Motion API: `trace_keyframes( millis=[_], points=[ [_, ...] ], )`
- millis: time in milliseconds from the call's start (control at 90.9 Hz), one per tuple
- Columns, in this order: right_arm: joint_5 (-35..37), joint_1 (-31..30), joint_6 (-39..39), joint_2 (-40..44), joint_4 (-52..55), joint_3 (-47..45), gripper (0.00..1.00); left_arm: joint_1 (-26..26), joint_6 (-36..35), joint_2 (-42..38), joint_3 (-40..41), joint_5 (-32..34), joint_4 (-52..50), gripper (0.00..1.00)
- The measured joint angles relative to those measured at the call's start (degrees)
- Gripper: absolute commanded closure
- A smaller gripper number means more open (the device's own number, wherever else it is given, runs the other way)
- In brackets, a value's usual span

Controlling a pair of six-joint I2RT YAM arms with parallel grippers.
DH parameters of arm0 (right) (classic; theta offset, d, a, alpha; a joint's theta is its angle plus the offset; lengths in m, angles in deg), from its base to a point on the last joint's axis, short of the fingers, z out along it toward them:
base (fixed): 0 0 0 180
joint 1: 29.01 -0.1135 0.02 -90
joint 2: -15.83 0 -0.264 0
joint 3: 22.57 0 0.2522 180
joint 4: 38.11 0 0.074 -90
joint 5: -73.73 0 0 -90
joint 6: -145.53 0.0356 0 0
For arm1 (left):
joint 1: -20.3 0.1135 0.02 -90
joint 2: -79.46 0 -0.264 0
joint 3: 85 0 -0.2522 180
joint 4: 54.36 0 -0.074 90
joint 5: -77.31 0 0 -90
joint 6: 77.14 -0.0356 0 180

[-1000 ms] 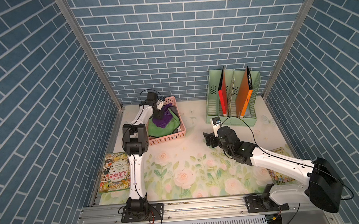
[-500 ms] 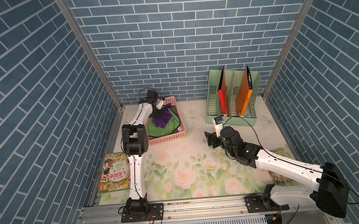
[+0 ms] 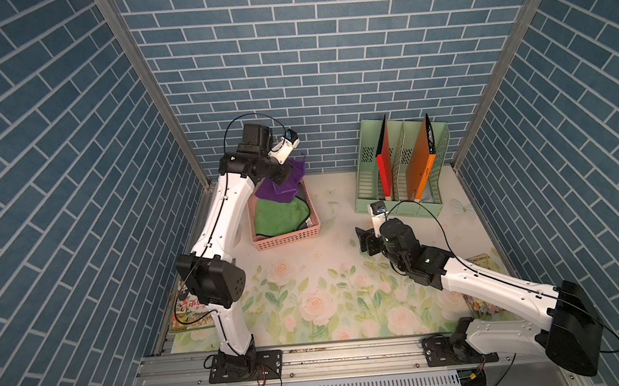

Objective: Fold the square dishcloth
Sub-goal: Place the cleaning item at the center of the board, then flatten out the cleaning item at the center of the board.

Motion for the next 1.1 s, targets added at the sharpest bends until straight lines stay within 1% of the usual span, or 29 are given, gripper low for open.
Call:
trace_keyframes(
  millis=[99,176,209,220,253,264,286,297,319,374,451,506,638,715,1012,1100],
  points=[
    [-2.23,2.36,0.22,0.35,1.51,0.00,0.20,-4.28,-1.75,-3.58,4.76,-3.32,-2.32,1.00],
    [-6.56,5.09,0.96,0.74,2.19,-0.07,0.19,-7.45,-3.04,-5.99,9.09,-6.23,-3.10,1.00],
    [-8.66,6.29,1.18,1.01,2.12,-0.28,0.18,-8.52,-3.34,-7.06,11.56,-7.26,-2.84,0.96],
    [-9.44,6.64,1.31,1.14,2.12,-0.37,0.18,-8.94,-3.43,-7.52,12.74,-7.74,-2.67,0.93],
    [-11.32,7.61,1.57,1.53,1.92,-0.83,0.17,-9.81,-3.69,-8.59,15.67,-8.46,-2.12,0.78],
    [-11.96,7.91,1.73,1.62,1.88,-1.01,0.17,-10.10,-3.85,-8.92,16.74,-8.66,-1.77,0.68],
    [-13.11,8.50,2.12,1.86,1.68,-1.40,0.16,-10.51,-3.87,-9.55,18.80,-8.87,-1.31,0.54],
    [-13.77,8.87,2.40,1.97,1.57,-1.68,0.16,-10.78,-4.35,-9.77,19.89,-8.92,-0.94,0.50],
    [-14.67,9.29,2.60,2.12,1.46,-2.10,0.16,-11.19,-4.22,-10.23,22.12,-8.94,-0.44,0.46],
    [-16.79,9.81,3.15,2.21,1.27,-3.06,0.16,-11.96,-4.57,-10.38,26.40,-8.35,0.74,0.42],
    [-19.23,9.81,3.91,2.14,1.44,-4.00,0.16,-12.22,-4.72,-9.14,30.62,-6.71,1.90,0.39],
    [-20.44,9.81,4.07,1.90,1.51,-4.09,0.16,-11.54,-4.72,-8.31,31.78,-6.21,2.38,0.37],
    [-23.26,9.79,4.09,0.09,1.20,-4.09,0.16,-8.63,-4.96,-8.68,32.13,-5.03,4.63,0.37],
    [-25.24,9.51,4.20,-2.32,1.07,-4.09,0.17,-7.65,-5.51,-10.05,33.77,-4.22,6.01,0.38],
    [-34.84,4.42,8.66,-15.98,-0.48,-4.90,0.27,-7.04,-7.15,-11.56,46.25,-3.67,5.97,0.39],
    [-36.96,4.22,10.10,-17.92,-1.68,-6.27,0.36,-6.62,-7.34,-12.55,48.30,-3.43,5.92,0.39]
  ],
)
